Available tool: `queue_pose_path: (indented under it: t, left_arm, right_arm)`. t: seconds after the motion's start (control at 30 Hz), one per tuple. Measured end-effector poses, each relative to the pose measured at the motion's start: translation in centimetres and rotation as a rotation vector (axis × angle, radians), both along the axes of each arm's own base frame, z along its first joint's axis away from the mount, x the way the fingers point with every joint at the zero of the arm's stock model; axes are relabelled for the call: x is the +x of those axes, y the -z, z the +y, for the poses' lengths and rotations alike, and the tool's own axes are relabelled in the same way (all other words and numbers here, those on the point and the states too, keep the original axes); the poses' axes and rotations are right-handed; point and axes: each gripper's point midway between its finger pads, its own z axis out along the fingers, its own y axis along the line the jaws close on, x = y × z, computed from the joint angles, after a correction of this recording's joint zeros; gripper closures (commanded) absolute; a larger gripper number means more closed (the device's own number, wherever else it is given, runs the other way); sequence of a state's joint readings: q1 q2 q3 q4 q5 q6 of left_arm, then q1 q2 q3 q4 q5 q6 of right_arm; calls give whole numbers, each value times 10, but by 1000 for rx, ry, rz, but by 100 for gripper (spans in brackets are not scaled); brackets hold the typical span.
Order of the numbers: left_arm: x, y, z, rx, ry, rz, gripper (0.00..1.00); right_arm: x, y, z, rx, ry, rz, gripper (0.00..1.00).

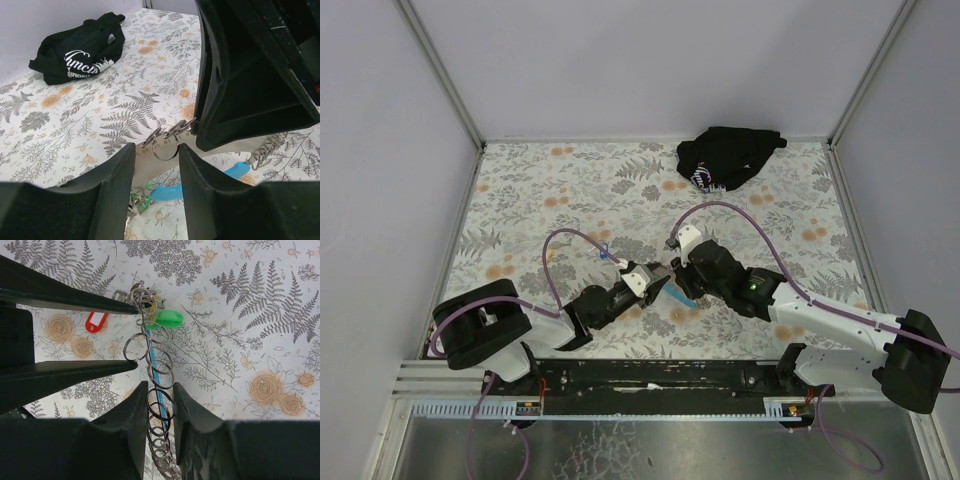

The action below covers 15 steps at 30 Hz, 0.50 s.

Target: Put the keys on the keyring

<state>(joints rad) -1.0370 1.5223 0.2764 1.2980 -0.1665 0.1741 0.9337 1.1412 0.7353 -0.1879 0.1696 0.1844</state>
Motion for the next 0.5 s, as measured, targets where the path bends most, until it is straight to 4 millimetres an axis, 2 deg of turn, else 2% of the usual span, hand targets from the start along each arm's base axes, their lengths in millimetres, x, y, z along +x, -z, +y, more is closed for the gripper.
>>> queue_pose_path:
  t: [0.17, 0.33, 0.5]
  left_arm:
    - [0, -2, 0, 2, 3, -13, 66]
    - [0, -3, -1, 11, 9, -35, 81]
    - [-1, -3, -2, 30, 20, -59, 91]
  right_arm:
    - [0, 0, 1, 8, -4, -2, 100]
    - [-1, 1, 1, 8, -5, 0, 100]
    - [-2, 2, 2, 8, -9, 4, 100]
